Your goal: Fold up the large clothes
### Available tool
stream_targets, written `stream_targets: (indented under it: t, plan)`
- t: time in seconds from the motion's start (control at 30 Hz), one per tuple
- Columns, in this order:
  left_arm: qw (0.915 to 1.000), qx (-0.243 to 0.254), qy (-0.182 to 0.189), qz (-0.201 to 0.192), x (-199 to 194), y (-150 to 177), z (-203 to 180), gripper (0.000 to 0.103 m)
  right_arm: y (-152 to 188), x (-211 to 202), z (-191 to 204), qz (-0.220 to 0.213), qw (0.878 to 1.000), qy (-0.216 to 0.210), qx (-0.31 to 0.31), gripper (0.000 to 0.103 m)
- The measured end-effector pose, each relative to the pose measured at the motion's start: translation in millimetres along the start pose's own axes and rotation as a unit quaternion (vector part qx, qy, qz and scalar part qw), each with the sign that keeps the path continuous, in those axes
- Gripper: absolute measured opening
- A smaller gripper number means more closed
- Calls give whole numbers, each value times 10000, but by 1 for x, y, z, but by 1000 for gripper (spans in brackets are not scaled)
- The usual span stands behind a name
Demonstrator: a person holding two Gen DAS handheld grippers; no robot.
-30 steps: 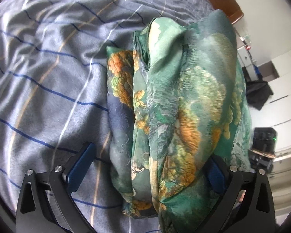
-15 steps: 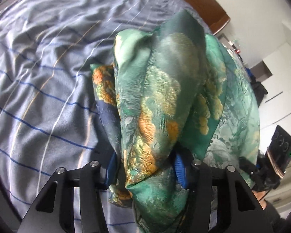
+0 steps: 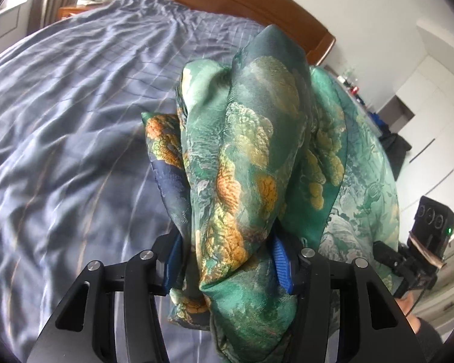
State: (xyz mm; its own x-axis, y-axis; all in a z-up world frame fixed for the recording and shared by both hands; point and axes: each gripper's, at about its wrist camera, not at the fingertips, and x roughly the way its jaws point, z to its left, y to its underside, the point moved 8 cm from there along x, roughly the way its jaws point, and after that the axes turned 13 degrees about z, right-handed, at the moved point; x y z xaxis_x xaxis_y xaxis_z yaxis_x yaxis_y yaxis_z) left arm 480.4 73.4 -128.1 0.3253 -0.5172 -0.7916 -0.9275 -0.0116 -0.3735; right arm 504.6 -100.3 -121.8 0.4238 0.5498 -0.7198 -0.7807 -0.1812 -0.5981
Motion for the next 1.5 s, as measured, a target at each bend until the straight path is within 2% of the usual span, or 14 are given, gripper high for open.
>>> stream_targets:
  t: [0.1,0.13,0.23,0.3,0.4,0.5,0.6,0.63,0.7,0.8,0.9,1.07,1.2,1.5]
  plan:
    - [9987,-284,-86,422,49,0,19,61,-5,34,-52,368,9967,-221,686,94]
    - [9974,-384,-143,591,65,3,25,69,0,48,-69,588,9931,-336,954,95]
    - [9987,-284,-21,412,64,-3,21,82,30,90,-118,1223,9694,-816,1969,103]
    - [9994,-160,8,315,50,-2,17,82,34,84,-128,868,9635,-1247,2205,103]
    - [9987,272,-426,-88,9,0,12,82,34,57,-139,400,9652,-1289,2238,103]
    - [9916,669,-987,-502,-26,7,-3,86,32,6,-143,-92,9781,-558,2005,103]
    - [9716,1154,-1782,-1048,-58,21,-30,100,27,-52,-116,-521,9880,534,1352,103]
    - [9593,1372,-2081,-1330,-73,31,-49,102,26,-71,-104,-672,9868,882,1176,103]
    - [9460,1613,-2304,-1611,-92,58,-74,103,19,-107,-81,-1009,9795,1494,897,103]
    - [9337,1694,-2551,-1858,-107,81,-105,103,18,-163,-40,-1522,9536,2517,636,103]
    - [9350,1538,-2508,-1980,-115,100,-126,103,39,-186,-18,-1642,9355,3022,807,103]
    - [9436,1226,-2416,-1905,-115,133,-146,103,77,-188,22,-1213,9157,3790,561,103]
    - [9515,996,-2325,-1750,-113,150,-154,103,101,-199,67,-1199,9280,3492,506,103]
    - [9512,973,-2469,-1575,-113,177,-167,103,123,-211,104,-1125,9264,3557,515,103]
